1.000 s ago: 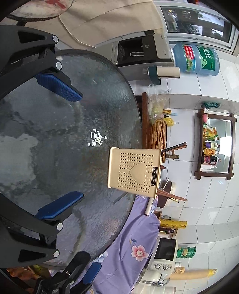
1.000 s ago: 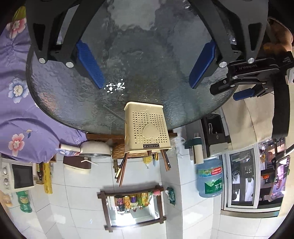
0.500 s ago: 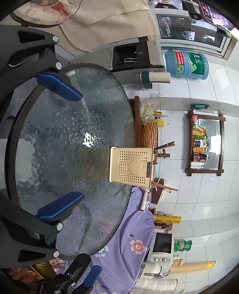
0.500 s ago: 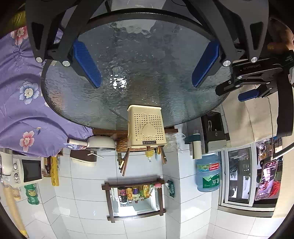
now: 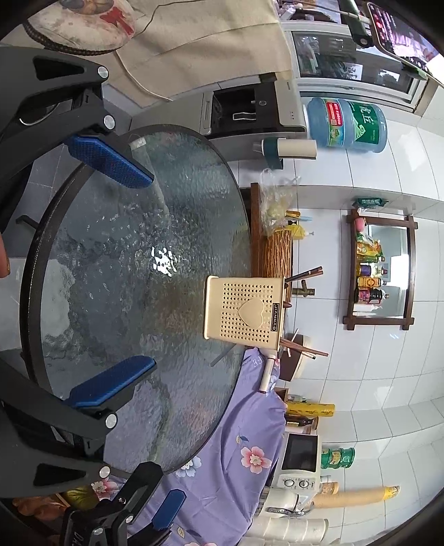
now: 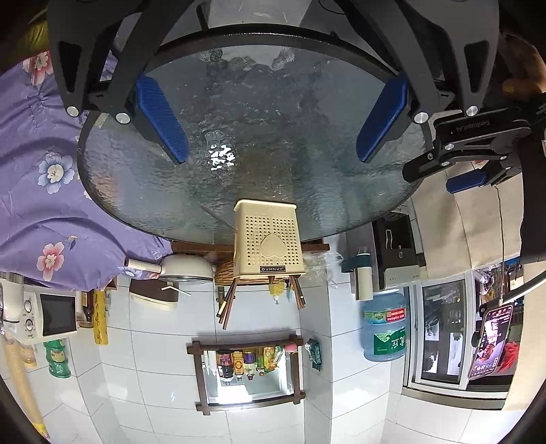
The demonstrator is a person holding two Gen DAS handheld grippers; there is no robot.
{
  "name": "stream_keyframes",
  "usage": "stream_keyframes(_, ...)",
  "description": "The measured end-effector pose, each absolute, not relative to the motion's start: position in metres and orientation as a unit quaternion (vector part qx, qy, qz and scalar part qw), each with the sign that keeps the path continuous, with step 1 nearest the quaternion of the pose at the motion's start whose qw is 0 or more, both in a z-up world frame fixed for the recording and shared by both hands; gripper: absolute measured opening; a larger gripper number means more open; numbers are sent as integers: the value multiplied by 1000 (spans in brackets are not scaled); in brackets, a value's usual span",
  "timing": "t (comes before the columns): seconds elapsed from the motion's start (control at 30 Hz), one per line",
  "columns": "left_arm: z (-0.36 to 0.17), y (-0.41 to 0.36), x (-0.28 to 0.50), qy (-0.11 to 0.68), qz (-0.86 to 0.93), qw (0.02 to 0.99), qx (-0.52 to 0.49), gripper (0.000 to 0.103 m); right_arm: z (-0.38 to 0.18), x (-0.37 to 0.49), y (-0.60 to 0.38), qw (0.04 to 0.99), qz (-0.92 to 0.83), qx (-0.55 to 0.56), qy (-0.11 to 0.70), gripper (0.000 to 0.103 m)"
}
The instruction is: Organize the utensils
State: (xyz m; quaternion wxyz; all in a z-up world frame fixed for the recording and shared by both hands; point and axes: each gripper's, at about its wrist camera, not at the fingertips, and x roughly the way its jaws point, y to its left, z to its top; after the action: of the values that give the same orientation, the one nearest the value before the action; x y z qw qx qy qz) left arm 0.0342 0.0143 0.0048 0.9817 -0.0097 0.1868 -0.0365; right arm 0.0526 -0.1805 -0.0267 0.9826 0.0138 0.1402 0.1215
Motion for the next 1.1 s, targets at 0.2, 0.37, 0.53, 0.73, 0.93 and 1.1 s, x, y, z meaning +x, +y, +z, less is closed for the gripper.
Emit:
stream_keyframes(0.2,5,13,35,190,-36,981,-8,97,-28,54,-183,982,120,19,146,97)
stream_keyframes(0.37,4,10,36,194,-38,980,-5,97,-30,55,-185,982,117,18,149,97)
stream_keyframes(0.53,4,9,35,194,-38,980,-5,97,-30,55,-185,982,116,19,150,97)
stream_keyframes(0.73,3,9,36,200,-39,979,-7,97,-30,55,-185,981,116,19,151,97)
stream_keyframes(0.93,2,11,35,202,-39,979,-9,97,-30,54,-184,982,116,19,151,97)
stream_keyframes(1.1,3,11,36,203,-39,978,-8,97,-30,54,-184,981,117,20,152,97)
